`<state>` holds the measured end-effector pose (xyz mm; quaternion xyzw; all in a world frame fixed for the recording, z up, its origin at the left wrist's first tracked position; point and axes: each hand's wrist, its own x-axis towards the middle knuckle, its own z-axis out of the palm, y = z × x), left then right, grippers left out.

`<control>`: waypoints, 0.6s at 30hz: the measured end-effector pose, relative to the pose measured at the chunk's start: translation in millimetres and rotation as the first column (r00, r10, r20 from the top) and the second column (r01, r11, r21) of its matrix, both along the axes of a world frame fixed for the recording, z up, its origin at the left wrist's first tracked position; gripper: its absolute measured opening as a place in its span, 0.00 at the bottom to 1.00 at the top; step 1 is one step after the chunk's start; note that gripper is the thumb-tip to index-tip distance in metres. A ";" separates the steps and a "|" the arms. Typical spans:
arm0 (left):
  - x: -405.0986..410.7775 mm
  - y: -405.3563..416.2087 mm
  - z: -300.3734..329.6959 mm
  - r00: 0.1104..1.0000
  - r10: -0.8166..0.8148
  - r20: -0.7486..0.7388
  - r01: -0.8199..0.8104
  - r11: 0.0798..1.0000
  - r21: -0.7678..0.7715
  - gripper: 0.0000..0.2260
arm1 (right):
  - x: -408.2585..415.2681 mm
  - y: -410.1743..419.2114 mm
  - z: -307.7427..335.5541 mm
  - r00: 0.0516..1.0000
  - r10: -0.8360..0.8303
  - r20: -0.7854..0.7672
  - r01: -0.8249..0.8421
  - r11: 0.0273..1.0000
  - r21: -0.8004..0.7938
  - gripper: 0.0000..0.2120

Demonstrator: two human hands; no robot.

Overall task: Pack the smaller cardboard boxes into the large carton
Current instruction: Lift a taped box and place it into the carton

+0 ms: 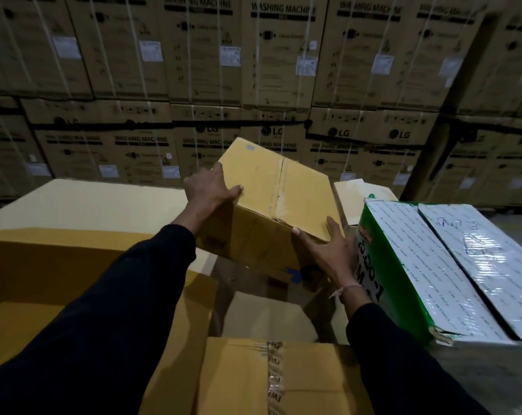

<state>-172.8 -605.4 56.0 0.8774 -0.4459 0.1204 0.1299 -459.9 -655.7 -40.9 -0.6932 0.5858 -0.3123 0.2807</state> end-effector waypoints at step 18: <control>30.6 247.3 92.0 0.982 0.148 0.114 -0.150 0.989 0.007 0.41 | 50.0 206.9 49.7 0.999 0.048 -0.009 -0.049 0.991 -0.128 0.54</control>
